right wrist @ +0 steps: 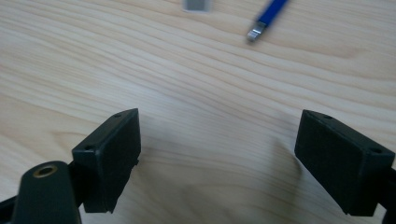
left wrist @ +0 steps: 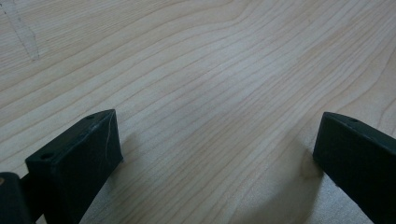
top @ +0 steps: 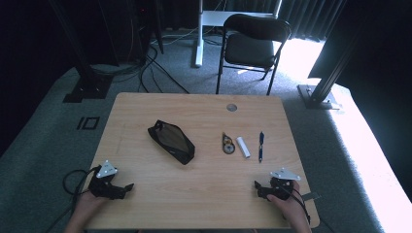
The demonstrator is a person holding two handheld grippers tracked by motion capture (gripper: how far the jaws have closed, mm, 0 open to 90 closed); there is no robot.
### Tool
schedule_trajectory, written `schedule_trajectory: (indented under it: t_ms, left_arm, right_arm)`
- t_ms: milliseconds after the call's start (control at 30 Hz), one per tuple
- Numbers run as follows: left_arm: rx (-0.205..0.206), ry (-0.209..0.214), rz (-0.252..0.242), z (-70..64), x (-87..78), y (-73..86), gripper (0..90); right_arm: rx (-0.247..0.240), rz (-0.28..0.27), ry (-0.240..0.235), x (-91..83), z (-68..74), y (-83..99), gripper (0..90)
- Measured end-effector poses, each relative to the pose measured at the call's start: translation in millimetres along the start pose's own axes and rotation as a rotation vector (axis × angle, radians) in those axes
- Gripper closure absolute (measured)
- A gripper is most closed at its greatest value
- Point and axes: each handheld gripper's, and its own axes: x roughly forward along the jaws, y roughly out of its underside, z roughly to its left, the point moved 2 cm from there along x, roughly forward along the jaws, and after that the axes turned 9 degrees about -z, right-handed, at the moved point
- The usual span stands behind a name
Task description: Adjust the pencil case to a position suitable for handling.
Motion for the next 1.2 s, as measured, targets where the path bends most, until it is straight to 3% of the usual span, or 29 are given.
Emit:
schedule_trajectory:
  t_ms: [500, 733, 1200]
  left_arm:
    - [0.001, 0.0, 0.001, 0.1, -0.1, 0.0, 1.2]
    - [0.001, 0.0, 0.001, 0.1, -0.1, 0.0, 1.2]
    - [0.001, 0.0, 0.001, 0.0, 0.0, 0.0, 1.2]
  right_arm:
    - [-0.048, -0.053, -0.13, 17.0, 48.7, -25.8, 14.0]
    - [-0.09, -0.067, -0.173, 28.5, 66.1, -36.2, 14.5]
    - [-0.106, -0.103, -0.241, 49.1, 97.5, -53.0, 14.6]
